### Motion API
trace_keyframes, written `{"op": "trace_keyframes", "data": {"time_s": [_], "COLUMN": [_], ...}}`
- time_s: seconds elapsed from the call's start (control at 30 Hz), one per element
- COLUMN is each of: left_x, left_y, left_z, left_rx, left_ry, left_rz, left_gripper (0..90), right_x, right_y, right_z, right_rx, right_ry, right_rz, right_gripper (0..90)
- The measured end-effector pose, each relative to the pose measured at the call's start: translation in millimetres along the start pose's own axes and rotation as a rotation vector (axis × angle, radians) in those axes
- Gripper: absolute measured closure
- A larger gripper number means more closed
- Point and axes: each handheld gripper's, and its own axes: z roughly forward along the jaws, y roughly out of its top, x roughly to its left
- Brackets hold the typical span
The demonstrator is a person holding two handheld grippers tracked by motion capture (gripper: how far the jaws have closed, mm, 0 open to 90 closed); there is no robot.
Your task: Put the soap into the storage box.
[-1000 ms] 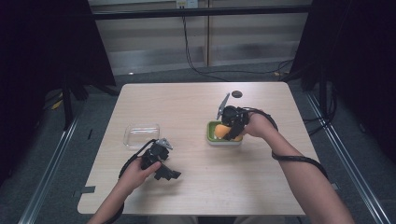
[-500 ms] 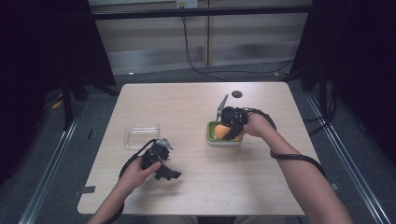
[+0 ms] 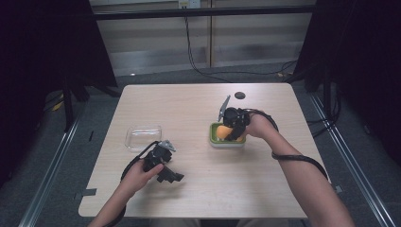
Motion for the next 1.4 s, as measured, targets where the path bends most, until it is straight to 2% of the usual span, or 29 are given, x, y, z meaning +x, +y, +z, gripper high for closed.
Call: {"op": "trace_keyframes", "data": {"time_s": [0.03, 0.1, 0.17, 0.3, 0.37, 0.43, 0.5, 0.53, 0.9, 1.13, 1.27, 1.33, 1.4], "left_x": [0.1, -0.3, -0.5, -0.4, -0.3, -0.4, -0.5, -0.4, -0.6, -1.3, -1.0, -0.8, -1.4], "left_y": [0.0, -0.1, 0.0, 0.0, 0.0, 0.0, 0.0, 0.0, -0.1, -0.2, 0.0, 0.1, 0.2], "left_z": [0.0, 0.6, 1.2, 1.3, 1.1, 1.3, 1.5, 1.4, 1.6, 1.7, 1.5, 0.9, 0.9], "left_rx": [0.001, -0.003, -0.004, -0.001, -0.001, -0.001, -0.002, -0.001, 0.000, -0.006, 0.000, 0.008, 0.006], "left_ry": [0.003, -0.002, -0.007, -0.006, -0.005, -0.005, -0.006, -0.006, -0.004, -0.003, -0.003, -0.002, -0.004], "left_rz": [0.001, -0.001, -0.002, -0.002, -0.002, -0.002, -0.002, -0.002, -0.002, -0.009, -0.002, 0.006, 0.005], "left_gripper": [3.8, 3.8, 3.8, 3.8, 3.8, 3.8, 3.8, 3.8, 3.8, 3.8, 3.8, 3.8, 3.8], "right_x": [0.7, -0.6, -1.1, -2.1, -1.6, -2.2, -0.8, -2.0, -2.9, -2.8, -6.9, -8.0, -6.4], "right_y": [0.1, 0.3, 0.7, 0.5, 0.7, 0.6, 1.0, 1.2, 0.8, -1.1, -1.7, -1.5, -2.3], "right_z": [0.5, 1.0, 1.6, 3.1, 3.8, 4.9, 5.5, 5.8, 8.2, 9.9, 1.9, -0.9, -3.3], "right_rx": [0.000, 0.001, 0.000, -0.001, 0.003, 0.001, 0.007, 0.000, 0.008, 0.011, -0.051, -0.059, -0.051], "right_ry": [0.000, 0.005, 0.004, 0.002, -0.006, -0.006, -0.005, -0.008, -0.024, -0.017, -0.012, -0.026, -0.017], "right_rz": [0.015, 0.000, 0.014, 0.002, 0.015, -0.005, 0.001, -0.018, -0.041, -0.007, 0.041, 0.030, 0.050], "right_gripper": [50.1, 50.1, 50.1, 50.1, 50.1, 50.1, 50.0, 50.0, 49.9, 47.1, 46.3, 46.0, 45.6]}}
